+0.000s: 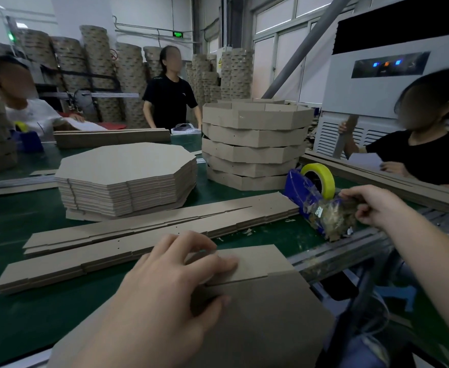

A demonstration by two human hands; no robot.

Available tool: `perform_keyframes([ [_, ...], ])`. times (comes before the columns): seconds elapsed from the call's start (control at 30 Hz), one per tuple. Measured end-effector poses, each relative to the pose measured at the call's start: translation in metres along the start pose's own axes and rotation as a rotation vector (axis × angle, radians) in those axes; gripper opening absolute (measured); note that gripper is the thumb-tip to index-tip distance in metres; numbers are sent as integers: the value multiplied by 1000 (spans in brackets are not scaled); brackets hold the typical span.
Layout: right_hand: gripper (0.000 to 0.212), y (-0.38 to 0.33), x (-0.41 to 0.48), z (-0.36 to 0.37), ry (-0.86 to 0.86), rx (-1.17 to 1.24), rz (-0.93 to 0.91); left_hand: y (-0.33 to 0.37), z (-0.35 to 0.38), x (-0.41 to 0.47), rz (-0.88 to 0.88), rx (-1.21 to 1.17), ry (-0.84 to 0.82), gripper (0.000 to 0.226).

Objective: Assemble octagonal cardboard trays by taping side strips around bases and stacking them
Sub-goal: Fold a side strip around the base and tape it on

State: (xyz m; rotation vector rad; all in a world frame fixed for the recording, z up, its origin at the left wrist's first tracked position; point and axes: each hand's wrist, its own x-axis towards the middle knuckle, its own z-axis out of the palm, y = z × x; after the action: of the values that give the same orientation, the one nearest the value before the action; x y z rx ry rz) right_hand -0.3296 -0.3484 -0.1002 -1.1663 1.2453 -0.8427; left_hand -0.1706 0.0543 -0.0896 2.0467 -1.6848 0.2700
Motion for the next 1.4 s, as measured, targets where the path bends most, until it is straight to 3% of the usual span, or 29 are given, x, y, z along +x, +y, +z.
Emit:
perform_keyframes([
  [0.1, 5, 5, 2, -1, 12, 150, -35, -3, 5, -1, 0, -18, 28, 38],
  [0.2, 4, 25, 1, -5, -7, 316, -182, -2, 5, 1, -25, -73, 99, 30],
  [0.37, 45, 58, -3, -14, -172, 624, -364, -3, 6, 3, -31, -122, 164, 31],
  [0.83, 55, 66, 1, -11, -15, 684, -361, -5, 5, 4, 15, -146, 186, 26],
  [0.97, 51, 74, 1, -17, 91, 385, -423, -6, 3, 3, -3, -199, 177, 28],
  [1.1, 11, 79, -7, -24, 272, -191, -536, -7, 2, -1, -18, -184, 173, 31],
  [1.17, 14, 78, -14, -27, 356, -398, -564, -7, 0, -5, -37, -152, 166, 35],
  [1.3, 16, 79, -38, -33, 431, -336, -467, -10, 1, -14, -63, -137, 146, 38],
  [1.4, 10, 71, -69, -19, 438, -255, -598, -12, 2, -19, -70, -186, 154, 40],
])
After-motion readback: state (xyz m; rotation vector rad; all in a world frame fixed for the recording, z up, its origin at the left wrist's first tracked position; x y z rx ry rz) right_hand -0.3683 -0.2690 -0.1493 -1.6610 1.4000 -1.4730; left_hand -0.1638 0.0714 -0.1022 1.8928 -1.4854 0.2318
